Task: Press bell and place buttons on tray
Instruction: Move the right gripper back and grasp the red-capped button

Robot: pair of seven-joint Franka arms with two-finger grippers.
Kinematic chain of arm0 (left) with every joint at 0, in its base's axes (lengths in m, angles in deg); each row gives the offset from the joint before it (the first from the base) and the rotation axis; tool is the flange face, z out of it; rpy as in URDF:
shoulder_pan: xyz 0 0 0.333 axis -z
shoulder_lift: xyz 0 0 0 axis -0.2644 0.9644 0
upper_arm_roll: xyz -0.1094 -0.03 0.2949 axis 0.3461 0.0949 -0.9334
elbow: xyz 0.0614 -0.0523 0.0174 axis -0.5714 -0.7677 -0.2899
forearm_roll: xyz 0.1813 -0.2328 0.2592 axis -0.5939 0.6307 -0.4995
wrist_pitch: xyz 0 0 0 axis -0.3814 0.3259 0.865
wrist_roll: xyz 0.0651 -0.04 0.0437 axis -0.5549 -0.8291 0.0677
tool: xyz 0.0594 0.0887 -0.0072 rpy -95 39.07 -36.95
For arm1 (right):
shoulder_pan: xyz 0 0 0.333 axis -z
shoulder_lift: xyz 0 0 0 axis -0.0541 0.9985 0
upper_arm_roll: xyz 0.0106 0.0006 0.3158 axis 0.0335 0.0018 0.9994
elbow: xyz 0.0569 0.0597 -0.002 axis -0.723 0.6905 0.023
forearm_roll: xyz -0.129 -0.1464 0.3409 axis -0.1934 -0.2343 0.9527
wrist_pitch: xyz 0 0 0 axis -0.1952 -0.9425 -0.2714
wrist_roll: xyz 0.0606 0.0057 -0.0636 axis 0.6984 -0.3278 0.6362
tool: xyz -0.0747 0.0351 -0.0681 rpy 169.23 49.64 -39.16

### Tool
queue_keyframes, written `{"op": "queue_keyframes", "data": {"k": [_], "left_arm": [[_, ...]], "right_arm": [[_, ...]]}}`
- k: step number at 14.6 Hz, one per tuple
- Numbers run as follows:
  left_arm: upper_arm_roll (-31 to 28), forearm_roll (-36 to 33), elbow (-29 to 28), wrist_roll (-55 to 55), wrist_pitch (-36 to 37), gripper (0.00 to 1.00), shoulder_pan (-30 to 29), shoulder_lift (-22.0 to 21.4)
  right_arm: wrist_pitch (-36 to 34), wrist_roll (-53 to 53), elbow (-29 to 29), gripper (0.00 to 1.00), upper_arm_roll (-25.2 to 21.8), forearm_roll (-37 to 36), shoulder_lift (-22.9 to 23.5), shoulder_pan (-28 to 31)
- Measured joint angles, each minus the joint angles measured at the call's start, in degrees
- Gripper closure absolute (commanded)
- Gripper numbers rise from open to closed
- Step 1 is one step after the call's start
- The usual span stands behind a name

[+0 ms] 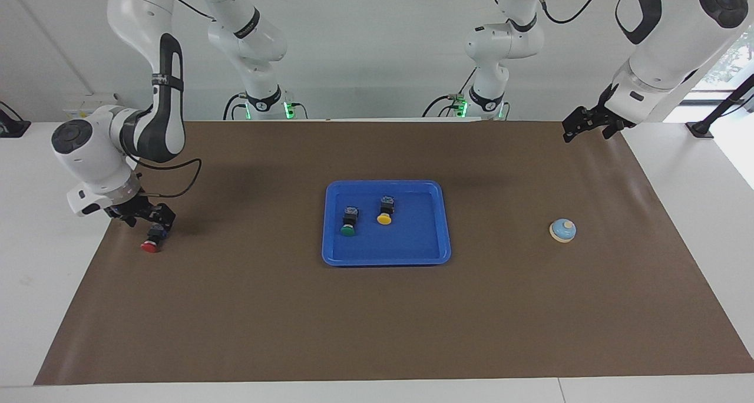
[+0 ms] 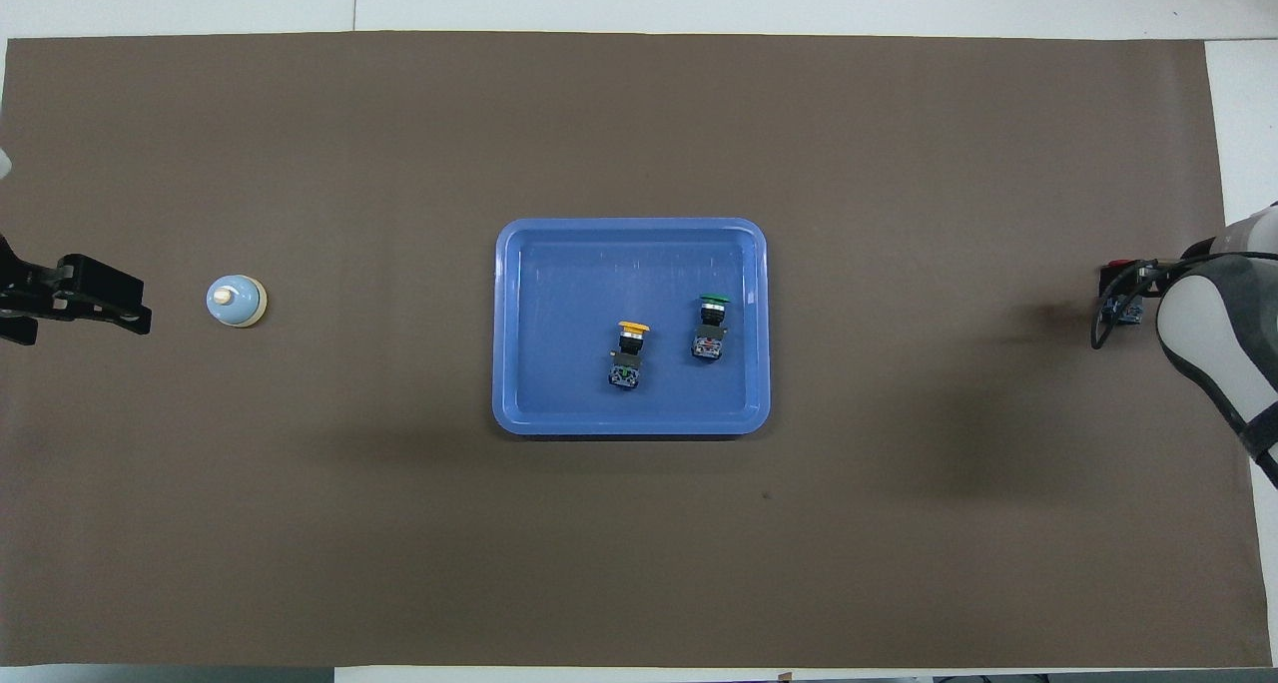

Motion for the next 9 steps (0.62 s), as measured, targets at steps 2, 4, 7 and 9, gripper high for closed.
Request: {"op": "queue_keyframes", "data": {"k": [2, 4, 7, 9], "left_arm": [[0.0, 0.0, 0.0, 0.0, 0.0, 0.00, 0.0, 0.0], [0.0, 0.0, 0.0, 0.0, 0.0, 0.00, 0.0, 0.0], [0.0, 0.0, 0.0, 0.0, 0.0, 0.00, 0.0, 0.0], [0.0, 0.0, 0.0, 0.0, 0.0, 0.00, 0.0, 0.0]], "right_arm": [[2.2, 0.0, 0.1, 0.00, 0.0, 0.0, 1.3, 0.1], [3.4, 0.0, 0.1, 0.00, 0.1, 0.0, 2.1, 0.1], [4.4, 0.0, 0.1, 0.07, 0.1, 0.0, 2.6, 0.1], [4.9, 0.0, 0.1, 0.38, 0.1, 0.0, 2.8, 0.1]]}}
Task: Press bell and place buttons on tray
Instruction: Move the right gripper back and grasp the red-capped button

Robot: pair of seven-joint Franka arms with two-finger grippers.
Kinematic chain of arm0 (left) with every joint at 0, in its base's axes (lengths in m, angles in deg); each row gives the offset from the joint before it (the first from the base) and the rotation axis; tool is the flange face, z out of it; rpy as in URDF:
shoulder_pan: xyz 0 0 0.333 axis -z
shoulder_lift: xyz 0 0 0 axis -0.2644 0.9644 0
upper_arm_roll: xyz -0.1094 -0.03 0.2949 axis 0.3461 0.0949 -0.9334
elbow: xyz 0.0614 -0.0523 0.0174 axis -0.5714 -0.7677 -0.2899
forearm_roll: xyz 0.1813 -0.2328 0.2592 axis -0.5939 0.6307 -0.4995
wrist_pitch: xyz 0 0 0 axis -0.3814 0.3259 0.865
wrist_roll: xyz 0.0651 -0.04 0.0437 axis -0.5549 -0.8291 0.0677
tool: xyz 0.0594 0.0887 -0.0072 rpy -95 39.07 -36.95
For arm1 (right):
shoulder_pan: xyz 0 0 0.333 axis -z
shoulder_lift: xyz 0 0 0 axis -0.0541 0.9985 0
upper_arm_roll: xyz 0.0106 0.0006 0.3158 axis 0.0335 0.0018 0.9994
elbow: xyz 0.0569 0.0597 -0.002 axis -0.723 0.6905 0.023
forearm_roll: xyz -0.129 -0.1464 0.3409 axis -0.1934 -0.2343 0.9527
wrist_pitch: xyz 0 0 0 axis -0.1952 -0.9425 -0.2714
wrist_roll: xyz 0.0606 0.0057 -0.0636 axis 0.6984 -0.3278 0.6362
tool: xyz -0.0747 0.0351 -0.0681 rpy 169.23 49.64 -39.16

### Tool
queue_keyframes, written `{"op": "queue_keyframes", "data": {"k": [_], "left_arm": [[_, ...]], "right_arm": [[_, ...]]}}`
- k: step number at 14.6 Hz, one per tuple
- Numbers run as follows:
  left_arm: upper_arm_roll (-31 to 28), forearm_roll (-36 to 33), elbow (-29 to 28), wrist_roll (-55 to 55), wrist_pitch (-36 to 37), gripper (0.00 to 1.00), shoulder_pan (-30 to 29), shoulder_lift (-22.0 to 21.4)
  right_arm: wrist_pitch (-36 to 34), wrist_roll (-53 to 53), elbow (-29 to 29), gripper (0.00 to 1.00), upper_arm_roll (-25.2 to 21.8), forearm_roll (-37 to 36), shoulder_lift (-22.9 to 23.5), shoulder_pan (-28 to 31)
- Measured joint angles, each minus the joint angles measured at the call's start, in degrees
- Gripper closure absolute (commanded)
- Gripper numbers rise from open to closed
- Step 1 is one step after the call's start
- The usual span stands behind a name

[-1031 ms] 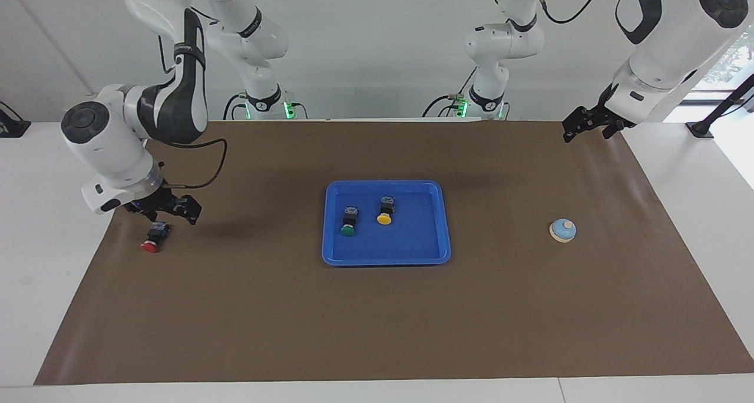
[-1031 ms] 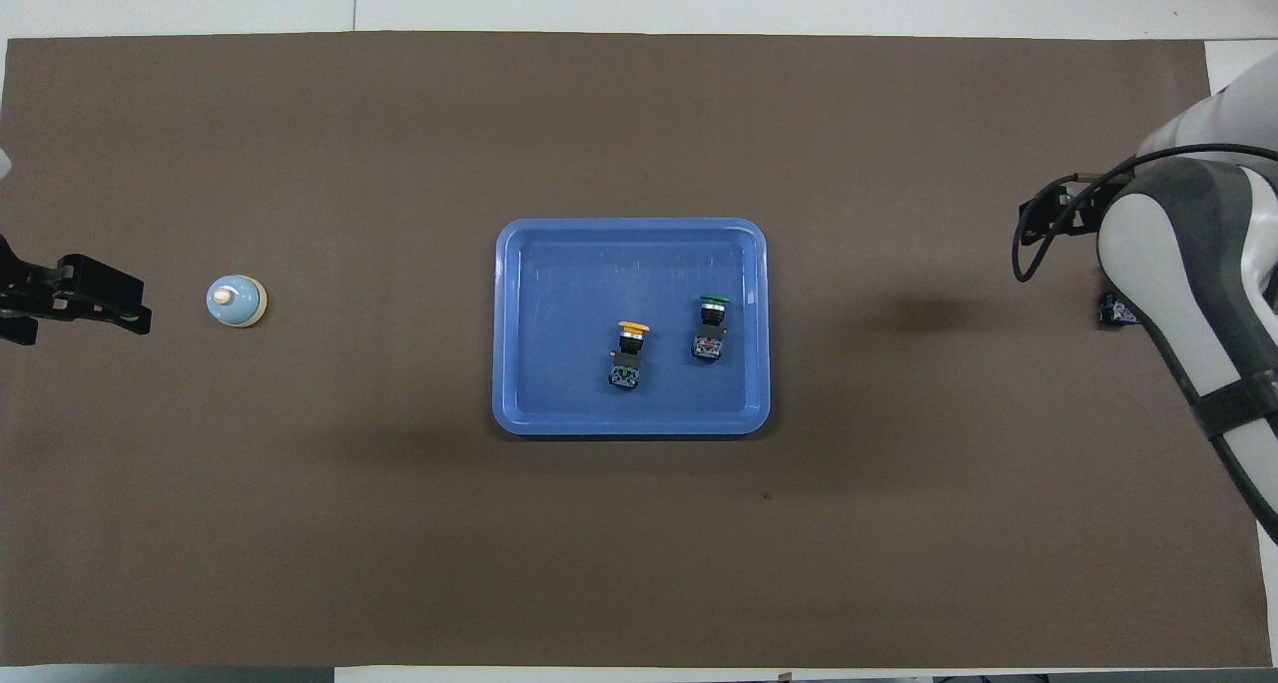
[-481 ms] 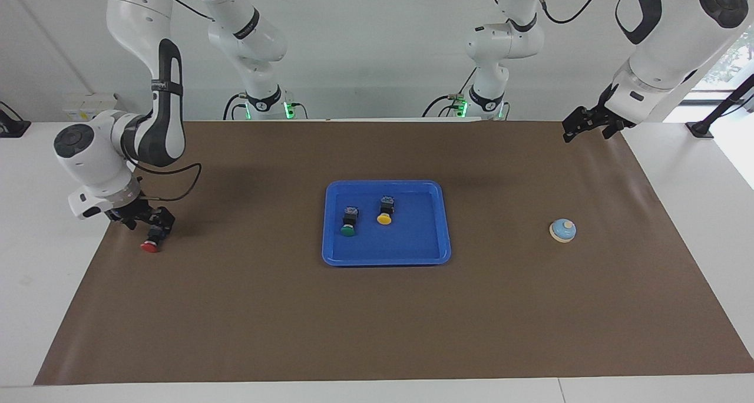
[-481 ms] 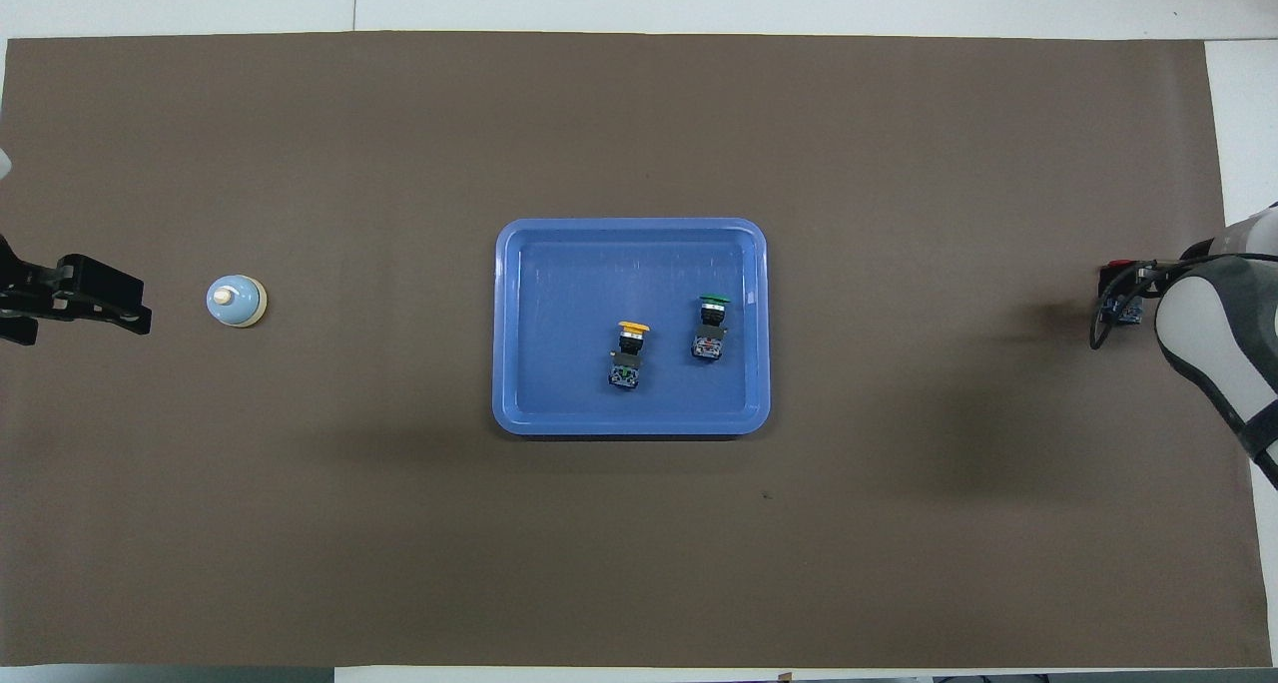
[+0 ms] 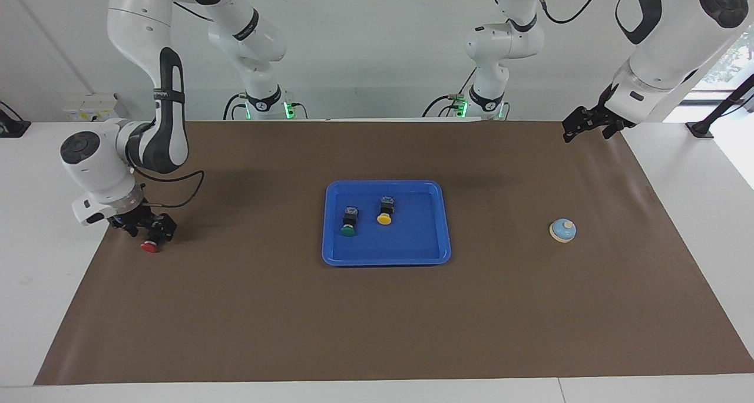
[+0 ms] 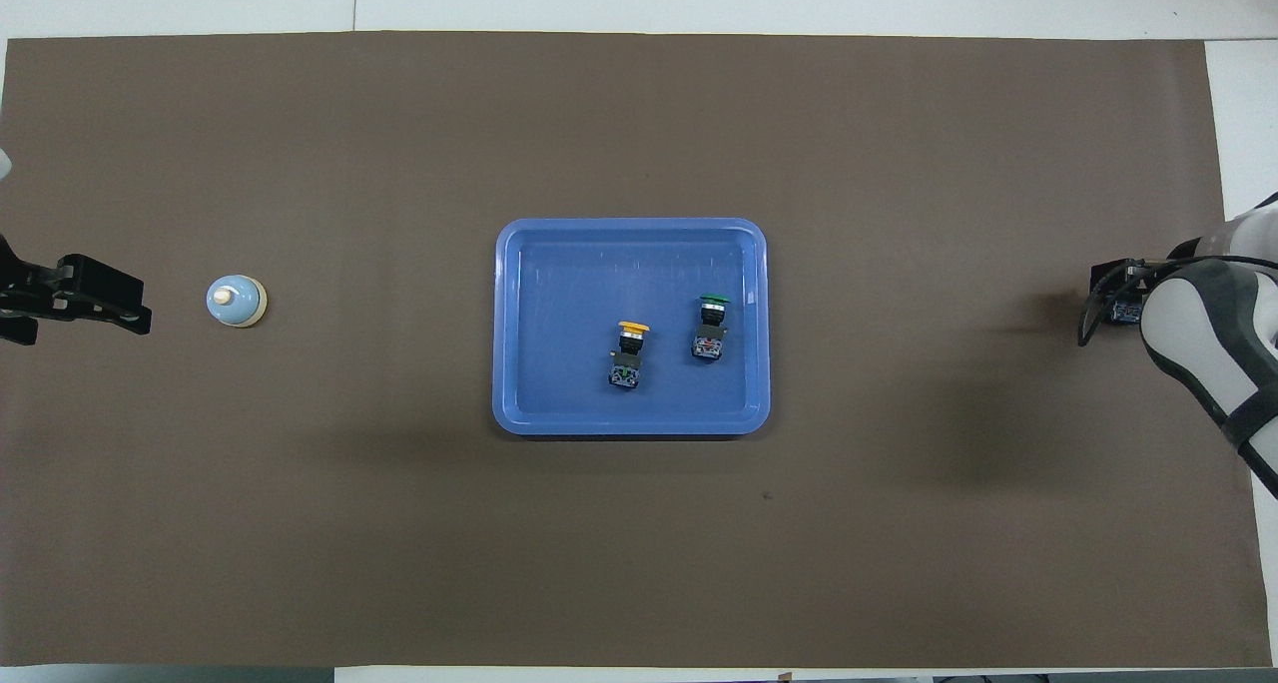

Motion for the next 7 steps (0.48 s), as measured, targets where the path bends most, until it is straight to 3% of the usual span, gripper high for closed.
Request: {"op": "queue_keyframes", "data": {"k": [3, 7], "left_arm": [[0.0, 0.0, 0.0, 0.0, 0.0, 0.00, 0.0, 0.0], [0.0, 0.0, 0.0, 0.0, 0.0, 0.00, 0.0, 0.0]], "right_arm": [[0.0, 0.0, 0.0, 1.00, 0.0, 0.0, 0.2, 0.0], [0.0, 0.0, 0.0, 1.00, 0.2, 0.0, 0.3, -0.2]]}}
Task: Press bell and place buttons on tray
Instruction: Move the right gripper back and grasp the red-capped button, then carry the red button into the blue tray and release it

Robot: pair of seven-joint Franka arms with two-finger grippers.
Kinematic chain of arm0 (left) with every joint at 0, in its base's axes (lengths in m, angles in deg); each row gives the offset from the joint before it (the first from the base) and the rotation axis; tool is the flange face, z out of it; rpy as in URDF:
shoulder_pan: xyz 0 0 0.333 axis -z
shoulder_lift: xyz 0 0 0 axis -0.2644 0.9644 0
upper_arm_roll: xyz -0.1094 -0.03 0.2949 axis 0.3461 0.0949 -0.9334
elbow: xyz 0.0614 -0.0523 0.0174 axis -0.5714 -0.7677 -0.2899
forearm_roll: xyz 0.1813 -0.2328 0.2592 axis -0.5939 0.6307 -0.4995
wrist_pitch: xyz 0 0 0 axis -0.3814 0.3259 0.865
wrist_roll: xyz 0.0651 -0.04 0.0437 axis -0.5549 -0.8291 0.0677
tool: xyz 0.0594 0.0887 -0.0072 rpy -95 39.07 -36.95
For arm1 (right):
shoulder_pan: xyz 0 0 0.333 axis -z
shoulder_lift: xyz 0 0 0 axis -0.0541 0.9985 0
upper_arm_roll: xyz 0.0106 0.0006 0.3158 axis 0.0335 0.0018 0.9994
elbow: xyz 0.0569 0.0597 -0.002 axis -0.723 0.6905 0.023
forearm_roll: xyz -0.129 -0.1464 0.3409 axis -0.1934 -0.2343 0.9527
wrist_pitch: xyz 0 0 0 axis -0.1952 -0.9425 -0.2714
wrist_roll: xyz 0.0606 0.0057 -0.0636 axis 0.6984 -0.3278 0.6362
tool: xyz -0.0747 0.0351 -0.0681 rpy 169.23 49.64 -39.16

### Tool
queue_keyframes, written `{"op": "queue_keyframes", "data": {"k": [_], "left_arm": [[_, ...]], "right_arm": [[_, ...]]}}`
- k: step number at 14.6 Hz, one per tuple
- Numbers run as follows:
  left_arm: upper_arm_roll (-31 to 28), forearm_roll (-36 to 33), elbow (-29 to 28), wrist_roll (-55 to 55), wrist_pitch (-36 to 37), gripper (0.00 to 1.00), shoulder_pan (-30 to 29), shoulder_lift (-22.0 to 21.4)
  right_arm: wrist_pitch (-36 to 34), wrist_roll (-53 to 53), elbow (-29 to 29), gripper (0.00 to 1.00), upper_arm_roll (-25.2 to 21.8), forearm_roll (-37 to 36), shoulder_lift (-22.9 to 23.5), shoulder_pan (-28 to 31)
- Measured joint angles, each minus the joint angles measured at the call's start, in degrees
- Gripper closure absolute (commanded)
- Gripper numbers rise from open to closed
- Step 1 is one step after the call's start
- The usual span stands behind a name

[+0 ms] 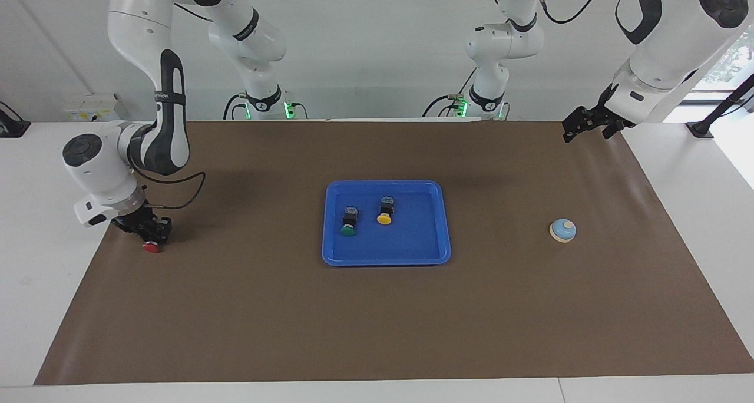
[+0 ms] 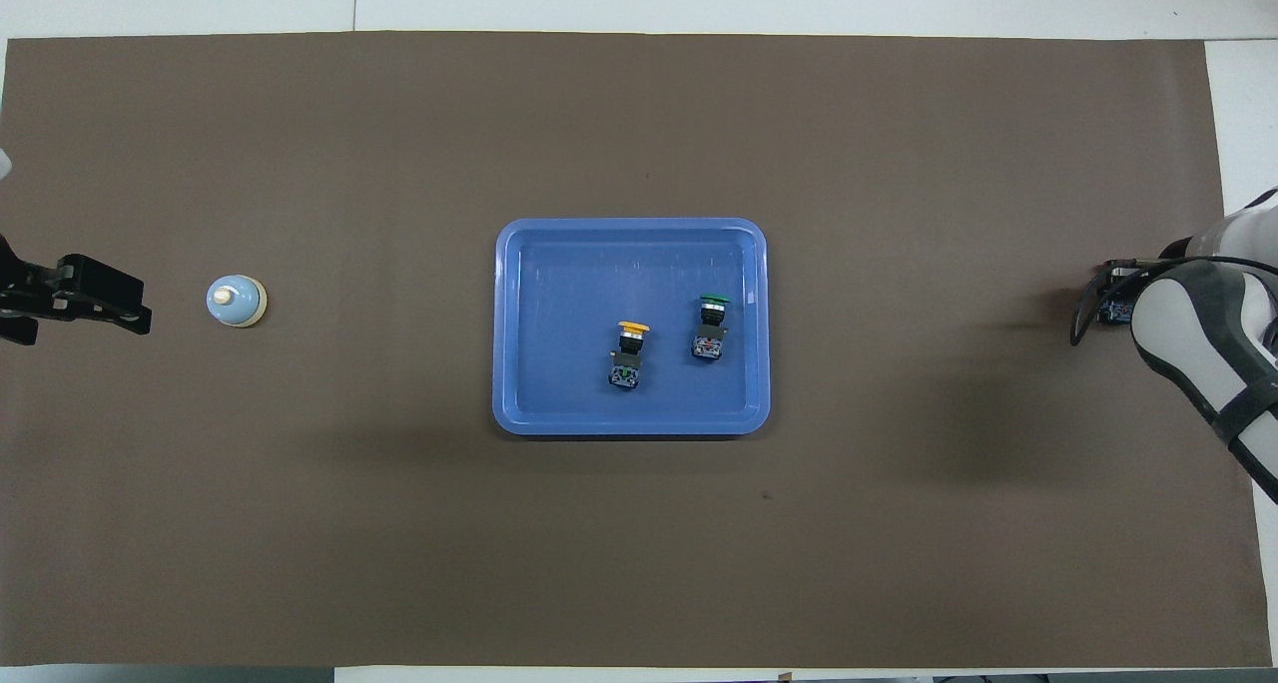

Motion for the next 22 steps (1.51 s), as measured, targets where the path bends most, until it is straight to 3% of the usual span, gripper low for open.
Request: {"op": "queue_keyframes", "data": {"k": [4, 7, 11, 15, 19, 22], "left_arm": [[0.0, 0.0, 0.0, 0.0, 0.0, 0.00, 0.0, 0.0], [0.0, 0.0, 0.0, 0.0, 0.0, 0.00, 0.0, 0.0], [0.0, 0.0, 0.0, 0.0, 0.0, 0.00, 0.0, 0.0], [0.0, 0.0, 0.0, 0.0, 0.0, 0.00, 0.0, 0.0], [0.0, 0.0, 0.0, 0.0, 0.0, 0.00, 0.0, 0.0], [0.0, 0.0, 0.0, 0.0, 0.0, 0.00, 0.0, 0.0]], "right_arm": [[-2.0, 0.0, -1.0, 1.00, 0.7, 0.0, 0.0, -0.2], [-11.1, -0.8, -6.7, 1.00, 1.1, 0.0, -0.3, -3.3], [-27.1, -13.2, -18.5, 1.00, 1.4, 0.2, -0.8, -13.0], [-38.4, -28.6, -28.1, 1.00, 1.7, 2.5, 0.5, -25.8], [-38.9, -42.5, -31.5, 1.00, 1.8, 6.2, 2.7, -38.6], [-36.7, -47.8, -31.7, 1.00, 1.8, 7.8, 4.9, -45.1]]}}
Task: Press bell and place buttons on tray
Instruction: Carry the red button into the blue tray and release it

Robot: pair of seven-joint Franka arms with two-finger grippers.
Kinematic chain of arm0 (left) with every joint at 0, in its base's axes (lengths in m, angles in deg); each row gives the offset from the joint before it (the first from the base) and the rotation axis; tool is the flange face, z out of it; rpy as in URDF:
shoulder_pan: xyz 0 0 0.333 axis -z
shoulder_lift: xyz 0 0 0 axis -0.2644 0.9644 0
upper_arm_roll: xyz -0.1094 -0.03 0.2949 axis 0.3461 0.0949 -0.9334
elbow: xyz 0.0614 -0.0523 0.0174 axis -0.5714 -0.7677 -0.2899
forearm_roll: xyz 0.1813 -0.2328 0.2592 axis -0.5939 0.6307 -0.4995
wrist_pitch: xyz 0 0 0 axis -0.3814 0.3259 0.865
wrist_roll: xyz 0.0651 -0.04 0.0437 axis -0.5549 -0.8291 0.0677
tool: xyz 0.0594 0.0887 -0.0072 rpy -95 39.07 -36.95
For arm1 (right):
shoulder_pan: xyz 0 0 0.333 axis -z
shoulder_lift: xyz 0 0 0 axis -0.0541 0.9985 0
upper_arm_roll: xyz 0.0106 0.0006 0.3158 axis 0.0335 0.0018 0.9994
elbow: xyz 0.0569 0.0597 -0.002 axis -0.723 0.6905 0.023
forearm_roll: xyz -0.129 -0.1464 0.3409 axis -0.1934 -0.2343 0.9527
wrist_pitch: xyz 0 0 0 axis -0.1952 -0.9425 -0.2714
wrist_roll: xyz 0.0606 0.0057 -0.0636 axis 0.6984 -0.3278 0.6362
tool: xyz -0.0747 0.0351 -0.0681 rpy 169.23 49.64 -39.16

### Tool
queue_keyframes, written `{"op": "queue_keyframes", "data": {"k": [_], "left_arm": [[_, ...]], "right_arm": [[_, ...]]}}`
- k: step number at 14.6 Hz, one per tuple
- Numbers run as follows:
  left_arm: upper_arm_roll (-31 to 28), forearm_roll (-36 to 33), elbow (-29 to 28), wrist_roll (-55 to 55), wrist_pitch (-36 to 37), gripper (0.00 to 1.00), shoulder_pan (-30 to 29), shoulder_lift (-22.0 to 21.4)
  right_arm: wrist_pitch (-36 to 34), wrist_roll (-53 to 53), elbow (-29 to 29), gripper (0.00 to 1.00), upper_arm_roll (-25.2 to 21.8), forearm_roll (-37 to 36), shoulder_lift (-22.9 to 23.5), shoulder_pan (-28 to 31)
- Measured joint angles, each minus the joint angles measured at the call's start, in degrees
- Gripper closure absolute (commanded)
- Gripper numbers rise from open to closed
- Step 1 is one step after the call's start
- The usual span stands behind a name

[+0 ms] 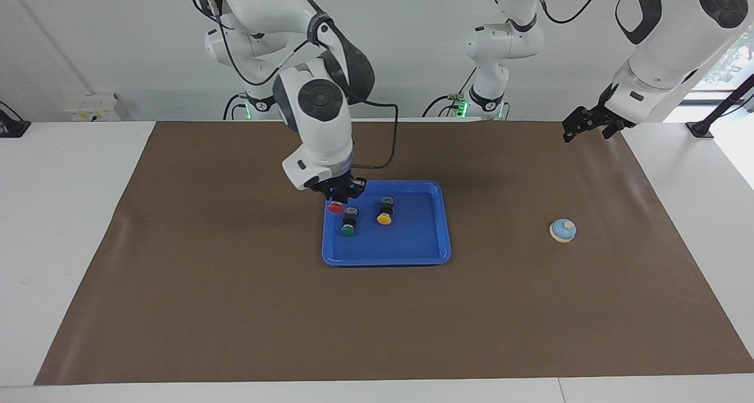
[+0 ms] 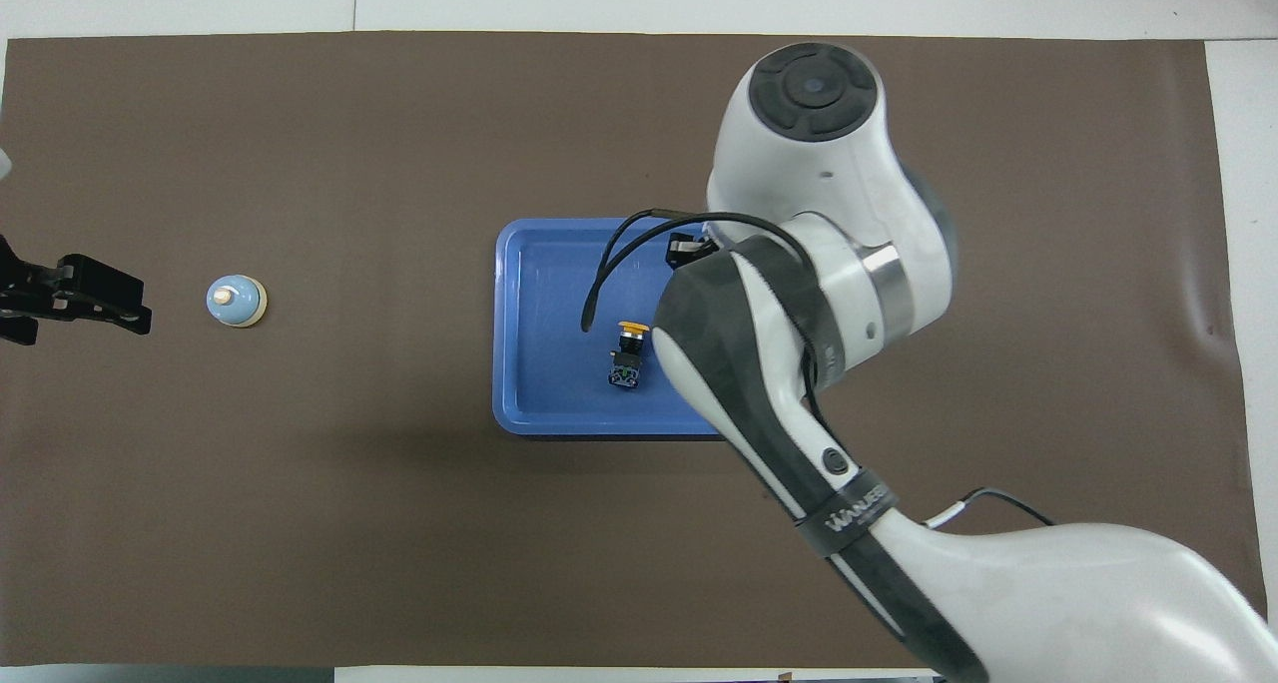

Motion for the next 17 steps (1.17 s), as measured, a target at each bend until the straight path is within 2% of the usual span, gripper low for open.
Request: {"op": "queue_keyframes", "data": {"k": [6, 11, 17], "left_arm": [[0.0, 0.0, 0.0, 0.0, 0.0, 0.00, 0.0, 0.0], [0.0, 0.0, 0.0, 0.0, 0.0, 0.00, 0.0, 0.0], [0.0, 0.0, 0.0, 0.0, 0.0, 0.00, 0.0, 0.0]], "right_arm": [[9.6, -7.6, -0.1, 1.00, -0.1, 0.2, 6.3, -8.9], [13.0, -8.1, 0.3, 1.00, -0.1, 0.4, 7.1, -11.1], [20.2, -8.1, 2.7, 1.00, -0.1, 0.4, 10.5, -14.6]]}}
